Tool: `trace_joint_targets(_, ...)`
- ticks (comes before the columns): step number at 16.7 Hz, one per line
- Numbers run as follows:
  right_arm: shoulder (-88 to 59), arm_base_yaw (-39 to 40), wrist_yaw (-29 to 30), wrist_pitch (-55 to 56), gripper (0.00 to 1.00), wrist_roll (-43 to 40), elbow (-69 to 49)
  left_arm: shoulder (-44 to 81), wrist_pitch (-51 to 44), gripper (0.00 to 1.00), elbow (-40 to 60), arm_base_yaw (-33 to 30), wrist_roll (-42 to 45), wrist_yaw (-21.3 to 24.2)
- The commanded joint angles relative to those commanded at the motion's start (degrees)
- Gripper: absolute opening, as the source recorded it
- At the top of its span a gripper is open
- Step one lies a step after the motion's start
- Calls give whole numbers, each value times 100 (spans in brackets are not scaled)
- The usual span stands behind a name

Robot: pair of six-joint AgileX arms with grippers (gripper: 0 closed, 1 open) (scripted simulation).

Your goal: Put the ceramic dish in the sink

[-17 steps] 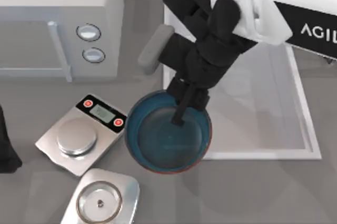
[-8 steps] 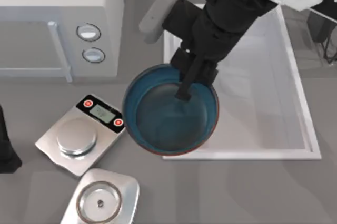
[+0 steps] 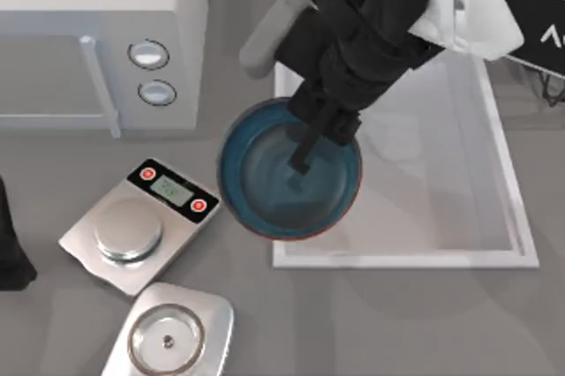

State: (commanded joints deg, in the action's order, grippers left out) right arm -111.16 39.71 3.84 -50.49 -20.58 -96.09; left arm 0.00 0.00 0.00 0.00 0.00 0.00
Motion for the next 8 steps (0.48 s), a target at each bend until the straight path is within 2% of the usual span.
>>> trace_joint_targets(8, 568, -58, 1092, 3520, 0, 705, 1795, 0, 0, 100, 0, 0, 0, 0)
